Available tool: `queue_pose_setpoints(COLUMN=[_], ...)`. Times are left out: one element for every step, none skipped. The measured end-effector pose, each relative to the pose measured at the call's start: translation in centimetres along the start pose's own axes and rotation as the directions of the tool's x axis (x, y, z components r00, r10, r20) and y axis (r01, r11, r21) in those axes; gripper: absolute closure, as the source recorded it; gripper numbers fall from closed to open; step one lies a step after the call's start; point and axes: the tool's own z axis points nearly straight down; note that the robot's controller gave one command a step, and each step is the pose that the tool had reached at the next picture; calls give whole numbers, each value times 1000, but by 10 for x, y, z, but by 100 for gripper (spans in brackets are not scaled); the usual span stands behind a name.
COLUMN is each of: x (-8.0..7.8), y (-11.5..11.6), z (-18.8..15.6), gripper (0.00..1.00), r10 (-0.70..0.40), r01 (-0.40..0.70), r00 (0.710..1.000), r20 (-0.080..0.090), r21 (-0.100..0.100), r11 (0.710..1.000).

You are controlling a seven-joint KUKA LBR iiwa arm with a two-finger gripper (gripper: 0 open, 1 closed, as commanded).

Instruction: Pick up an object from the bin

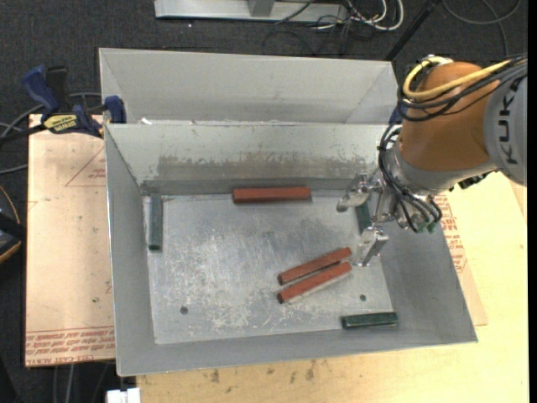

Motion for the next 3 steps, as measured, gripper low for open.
queue_pose_setpoints(x=[6,26,26], y=[8,8,8], z=[48,110,110], gripper=[0,100,100], r10=[-126,-90,-90], r01=[126,90,90], r00=[992,996,996], r20=[-5,8,8], r21=[-2,0,0], r11=[992,996,996])
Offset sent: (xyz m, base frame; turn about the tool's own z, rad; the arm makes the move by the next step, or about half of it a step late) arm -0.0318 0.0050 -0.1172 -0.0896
